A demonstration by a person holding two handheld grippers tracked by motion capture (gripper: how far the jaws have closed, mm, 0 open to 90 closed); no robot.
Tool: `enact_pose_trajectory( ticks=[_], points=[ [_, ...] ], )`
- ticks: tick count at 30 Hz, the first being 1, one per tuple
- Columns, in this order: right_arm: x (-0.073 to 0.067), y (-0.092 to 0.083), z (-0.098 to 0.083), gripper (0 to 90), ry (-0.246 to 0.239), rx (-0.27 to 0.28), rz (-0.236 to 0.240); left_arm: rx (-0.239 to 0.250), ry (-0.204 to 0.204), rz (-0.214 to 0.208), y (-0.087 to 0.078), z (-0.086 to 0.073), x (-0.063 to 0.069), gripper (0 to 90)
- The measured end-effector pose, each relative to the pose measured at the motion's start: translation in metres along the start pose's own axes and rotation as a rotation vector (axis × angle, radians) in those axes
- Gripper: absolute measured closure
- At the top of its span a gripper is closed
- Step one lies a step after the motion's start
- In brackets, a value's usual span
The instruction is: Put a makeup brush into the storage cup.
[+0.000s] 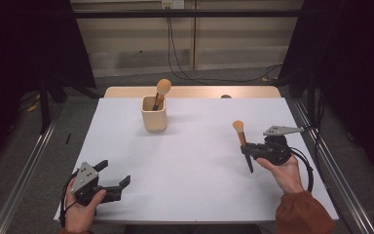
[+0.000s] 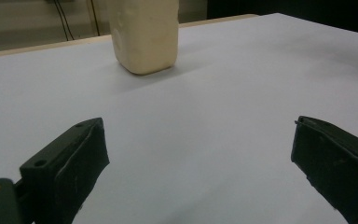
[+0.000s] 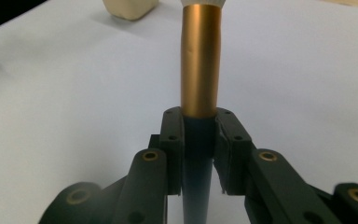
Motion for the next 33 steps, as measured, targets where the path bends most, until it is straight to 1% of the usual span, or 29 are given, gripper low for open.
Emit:
enact_pose_trajectory(
  ticks=[2, 5, 7, 8, 11, 12, 15, 16, 19, 20, 24, 25, 29, 33],
  points=[
    [0.000, 0.000, 0.000, 75.7, -0.004, 0.032, -0.001, -0.001, -0.001, -0.001, 0.000, 0.000, 0.000, 3.4],
    [0.000, -0.001, 0.000, 75.7, -0.001, 0.086, 0.015, 0.000, -0.004, 0.001, 0.000, 0.000, 0.000, 3.4],
    [-0.001, -0.003, 0.001, 75.7, -0.004, 0.119, 0.013, 0.001, -0.002, 0.001, 0.000, 0.000, 0.000, 3.4],
    [-0.002, -0.003, 0.002, 75.7, -0.003, 0.141, 0.025, 0.002, -0.003, 0.001, 0.000, 0.000, 0.000, 3.4],
    [-0.002, -0.003, 0.002, 75.7, -0.004, 0.174, 0.031, 0.002, -0.002, 0.003, -0.001, 0.001, 0.000, 3.4],
    [-0.003, -0.002, 0.002, 75.7, -0.007, 0.186, 0.030, 0.005, -0.008, -0.001, -0.001, 0.001, 0.000, 3.4],
    [-0.006, 0.000, 0.000, 75.7, -0.010, 0.207, 0.041, 0.005, -0.011, -0.005, 0.000, 0.001, 0.002, 3.4],
    [-0.007, 0.001, -0.001, 75.6, -0.006, 0.213, 0.049, 0.008, -0.017, -0.012, -0.001, 0.002, 0.003, 3.4],
    [-0.011, 0.003, 0.000, 75.6, 0.005, 0.233, 0.059, 0.014, -0.019, -0.016, -0.001, 0.003, 0.004, 3.4],
    [-0.013, 0.003, 0.000, 75.6, -0.002, 0.244, 0.064, 0.016, -0.022, -0.019, -0.001, 0.003, 0.005, 3.4],
    [-0.023, 0.006, 0.001, 75.6, -0.029, 0.262, 0.091, 0.018, -0.014, -0.027, 0.000, 0.007, 0.007, 3.4],
    [-0.024, 0.007, 0.001, 75.6, -0.037, 0.264, 0.095, 0.022, -0.004, -0.028, 0.000, 0.008, 0.008, 3.4],
    [-0.029, 0.011, 0.002, 75.6, -0.038, 0.285, 0.116, 0.033, -0.004, -0.040, 0.003, 0.013, 0.012, 3.4],
    [-0.034, 0.013, 0.003, 75.5, -0.053, 0.292, 0.121, 0.040, -0.010, -0.051, 0.006, 0.018, 0.018, 3.3]
  ],
)
Point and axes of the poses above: each handheld gripper's, and its own axes: y roughly forward along the jaws, z roughly out of its top, x roughly to its right, the point moved 7 cm from there along y, roughly forward along the jaws, and after that the axes turned 1 degree about z, right-handed, at the moved point
